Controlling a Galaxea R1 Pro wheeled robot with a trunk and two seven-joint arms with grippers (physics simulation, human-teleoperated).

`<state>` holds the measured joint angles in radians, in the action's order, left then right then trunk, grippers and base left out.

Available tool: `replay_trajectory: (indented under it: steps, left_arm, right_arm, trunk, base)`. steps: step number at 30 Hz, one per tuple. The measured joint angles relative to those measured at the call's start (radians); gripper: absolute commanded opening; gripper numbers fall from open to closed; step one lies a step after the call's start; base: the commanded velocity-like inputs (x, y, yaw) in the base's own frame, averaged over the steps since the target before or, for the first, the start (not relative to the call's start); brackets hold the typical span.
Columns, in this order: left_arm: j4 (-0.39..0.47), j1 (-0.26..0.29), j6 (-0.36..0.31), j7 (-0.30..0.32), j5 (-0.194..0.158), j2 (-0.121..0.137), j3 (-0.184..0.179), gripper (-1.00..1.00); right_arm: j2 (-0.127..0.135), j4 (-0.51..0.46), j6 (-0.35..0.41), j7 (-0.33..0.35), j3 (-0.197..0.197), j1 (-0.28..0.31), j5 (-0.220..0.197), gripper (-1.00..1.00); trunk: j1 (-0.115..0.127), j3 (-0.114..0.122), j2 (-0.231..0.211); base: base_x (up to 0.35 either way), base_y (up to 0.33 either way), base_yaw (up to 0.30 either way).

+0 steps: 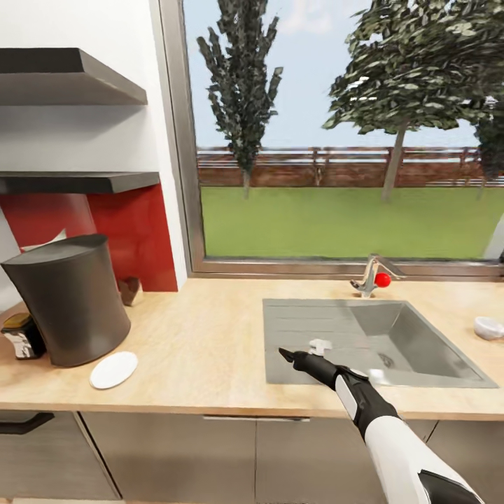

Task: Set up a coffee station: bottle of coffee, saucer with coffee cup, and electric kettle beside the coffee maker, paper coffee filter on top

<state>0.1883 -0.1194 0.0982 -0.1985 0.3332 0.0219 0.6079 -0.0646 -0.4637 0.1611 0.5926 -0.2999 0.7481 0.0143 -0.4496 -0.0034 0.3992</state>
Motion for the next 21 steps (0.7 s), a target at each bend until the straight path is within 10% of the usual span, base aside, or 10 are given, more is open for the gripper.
replay_trajectory:
  steps: [21]
  left_arm:
    - [-0.002,0.0,0.0,0.0,0.0,0.002,0.0,1.0]
  right_arm:
    - [0.008,-0.007,-0.005,0.002,-0.002,0.0,0.0,1.0]
  trunk:
    - [0.0,0.002,0.0]
  base:
    - [0.0,-0.253,-0.226]
